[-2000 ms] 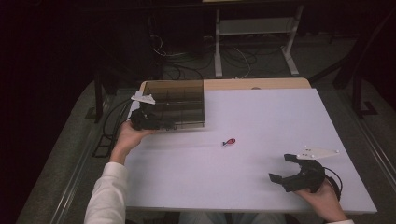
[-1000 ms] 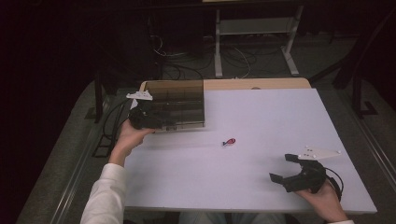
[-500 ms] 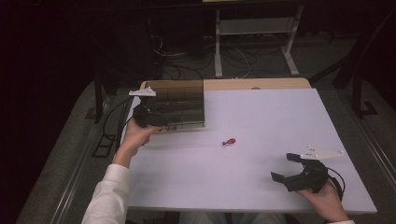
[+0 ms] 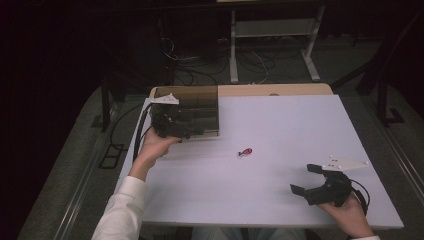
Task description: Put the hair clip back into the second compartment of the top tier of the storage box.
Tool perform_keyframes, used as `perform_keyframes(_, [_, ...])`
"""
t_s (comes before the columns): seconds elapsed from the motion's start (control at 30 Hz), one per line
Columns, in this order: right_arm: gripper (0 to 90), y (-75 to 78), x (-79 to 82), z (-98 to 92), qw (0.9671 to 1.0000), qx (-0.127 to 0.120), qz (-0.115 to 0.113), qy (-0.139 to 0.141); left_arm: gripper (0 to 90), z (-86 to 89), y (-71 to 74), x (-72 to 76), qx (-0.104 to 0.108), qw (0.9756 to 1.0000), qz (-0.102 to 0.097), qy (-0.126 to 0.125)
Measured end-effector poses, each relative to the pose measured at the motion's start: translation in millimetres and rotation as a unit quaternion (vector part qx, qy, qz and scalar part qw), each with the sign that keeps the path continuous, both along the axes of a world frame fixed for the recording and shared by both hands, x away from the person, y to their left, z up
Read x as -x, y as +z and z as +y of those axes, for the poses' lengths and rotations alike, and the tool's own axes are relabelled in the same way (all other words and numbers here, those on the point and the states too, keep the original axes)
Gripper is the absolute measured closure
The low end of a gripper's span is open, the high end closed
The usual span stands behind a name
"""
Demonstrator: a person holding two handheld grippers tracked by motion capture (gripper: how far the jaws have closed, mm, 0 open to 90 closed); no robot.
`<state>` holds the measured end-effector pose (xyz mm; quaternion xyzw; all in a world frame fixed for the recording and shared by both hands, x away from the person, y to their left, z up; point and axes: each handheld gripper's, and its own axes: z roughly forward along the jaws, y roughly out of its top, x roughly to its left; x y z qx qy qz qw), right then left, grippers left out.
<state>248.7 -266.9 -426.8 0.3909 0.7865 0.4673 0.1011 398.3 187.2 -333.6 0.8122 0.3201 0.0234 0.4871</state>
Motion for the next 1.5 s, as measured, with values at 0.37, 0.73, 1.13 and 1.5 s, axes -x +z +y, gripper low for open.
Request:
perform_keyframes(0.37, [0.0, 0.2, 0.1, -0.3, 1.0000, 0.000, 0.000, -0.001, 11.9, -21.7, 0.4, 6.7, -0.008, 0.9997, -0.008, -0.023])
perform_keyframes(0.73, [0.0, 0.3, 0.4, -0.1, 1.0000, 0.002, 0.000, 0.000, 11.9, -39.8, -6.4, 11.2, -0.029, 0.9986, -0.011, -0.042])
perform_keyframes(1.13, [0.0, 0.3, 0.6, 0.4, 1.0000, 0.003, -0.001, 0.001, 11.9, -61.3, -11.1, 18.7, -0.041, 0.9972, -0.021, -0.059])
perform_keyframes(1.5, [0.0, 0.5, 0.8, 0.5, 1.0000, 0.002, -0.002, 0.001, 12.0, -76.7, -16.9, 21.1, -0.054, 0.9961, -0.023, -0.065])
